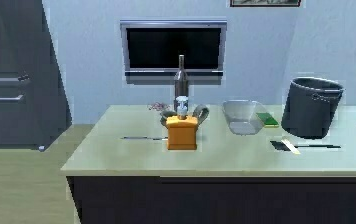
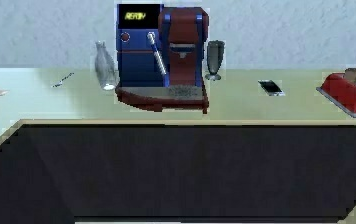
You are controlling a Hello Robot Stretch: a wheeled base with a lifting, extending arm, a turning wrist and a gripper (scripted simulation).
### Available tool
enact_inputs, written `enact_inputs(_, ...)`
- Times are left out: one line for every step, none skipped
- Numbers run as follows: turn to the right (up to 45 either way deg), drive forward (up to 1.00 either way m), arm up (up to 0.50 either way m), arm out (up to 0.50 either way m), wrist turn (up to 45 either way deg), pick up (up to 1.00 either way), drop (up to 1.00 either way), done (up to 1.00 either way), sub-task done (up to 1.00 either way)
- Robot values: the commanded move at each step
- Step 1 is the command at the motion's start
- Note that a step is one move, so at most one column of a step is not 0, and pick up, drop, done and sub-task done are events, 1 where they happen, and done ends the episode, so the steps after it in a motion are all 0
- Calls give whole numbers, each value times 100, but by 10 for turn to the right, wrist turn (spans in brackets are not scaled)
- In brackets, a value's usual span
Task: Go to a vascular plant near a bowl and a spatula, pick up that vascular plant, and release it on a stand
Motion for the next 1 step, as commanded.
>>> enact_inputs(0, 35, 0, 0, 0, 0, 0, 0, 0)
